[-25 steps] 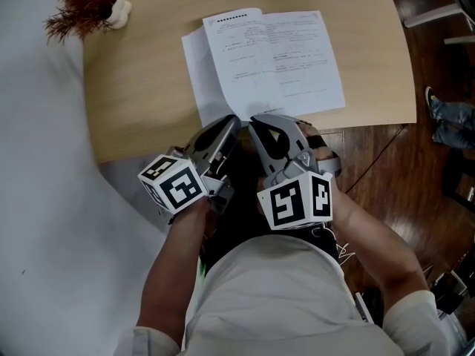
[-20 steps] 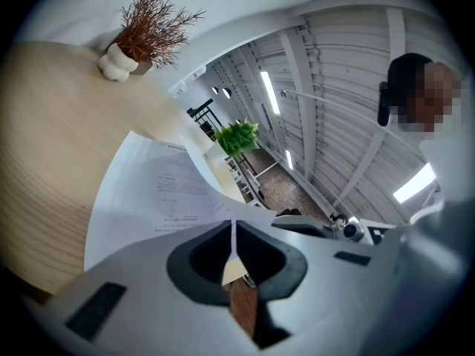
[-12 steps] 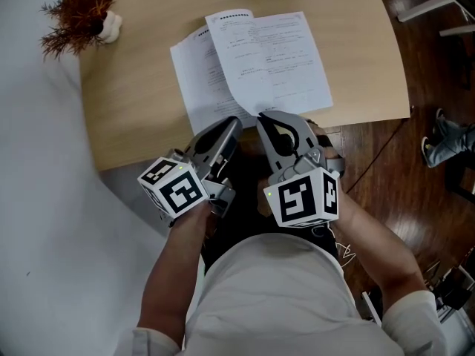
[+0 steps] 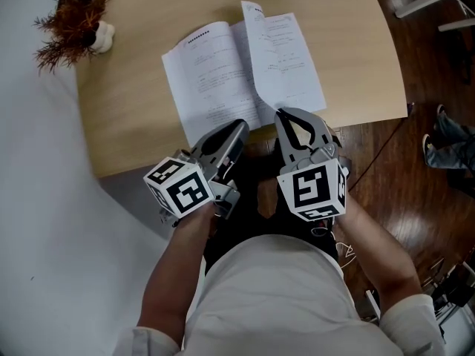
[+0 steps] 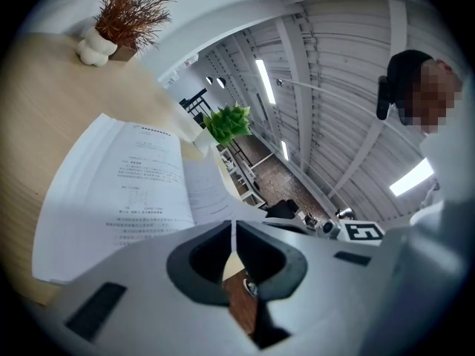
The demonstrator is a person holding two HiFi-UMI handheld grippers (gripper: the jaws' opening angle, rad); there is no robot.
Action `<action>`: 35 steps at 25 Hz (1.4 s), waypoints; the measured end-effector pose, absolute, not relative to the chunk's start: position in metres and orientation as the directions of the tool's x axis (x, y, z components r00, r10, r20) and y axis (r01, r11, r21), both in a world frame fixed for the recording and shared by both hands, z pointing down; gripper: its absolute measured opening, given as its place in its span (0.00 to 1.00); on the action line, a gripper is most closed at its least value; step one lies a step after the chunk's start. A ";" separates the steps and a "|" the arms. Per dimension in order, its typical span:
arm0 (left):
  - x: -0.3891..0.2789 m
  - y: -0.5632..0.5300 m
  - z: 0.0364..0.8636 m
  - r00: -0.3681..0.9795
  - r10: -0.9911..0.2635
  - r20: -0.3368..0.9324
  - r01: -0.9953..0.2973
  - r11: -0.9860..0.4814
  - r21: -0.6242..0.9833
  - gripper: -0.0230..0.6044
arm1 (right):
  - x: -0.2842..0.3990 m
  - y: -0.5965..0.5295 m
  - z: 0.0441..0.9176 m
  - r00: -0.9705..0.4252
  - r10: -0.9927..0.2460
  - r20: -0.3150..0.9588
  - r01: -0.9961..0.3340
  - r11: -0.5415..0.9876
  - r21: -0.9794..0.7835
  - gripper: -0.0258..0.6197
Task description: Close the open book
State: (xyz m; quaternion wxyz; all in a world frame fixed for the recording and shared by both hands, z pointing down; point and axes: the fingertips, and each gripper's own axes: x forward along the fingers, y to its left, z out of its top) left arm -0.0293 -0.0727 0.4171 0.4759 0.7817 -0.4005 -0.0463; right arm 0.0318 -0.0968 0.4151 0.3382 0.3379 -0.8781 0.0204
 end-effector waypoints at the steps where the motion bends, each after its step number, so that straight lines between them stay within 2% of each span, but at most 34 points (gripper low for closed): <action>1: -0.028 -0.074 0.418 0.675 -0.668 0.314 -0.584 -0.223 0.781 0.03 | 0.035 -0.099 0.419 -0.535 -0.581 0.613 -0.618 0.764 0.185 0.04; 9: -0.015 -0.076 0.427 0.680 -0.655 0.328 -0.586 -0.218 0.780 0.03 | 0.069 -0.110 0.449 -0.484 -0.580 0.656 -0.675 0.724 0.143 0.04; 23: 0.002 -0.080 0.436 0.682 -0.642 0.350 -0.593 -0.205 0.779 0.03 | 0.099 -0.115 0.481 -0.469 -0.522 0.713 -0.698 0.713 0.062 0.04; 35: 0.011 -0.083 0.436 0.684 -0.631 0.367 -0.602 -0.203 0.772 0.03 | 0.114 -0.121 0.490 -0.462 -0.504 0.730 -0.712 0.701 0.033 0.15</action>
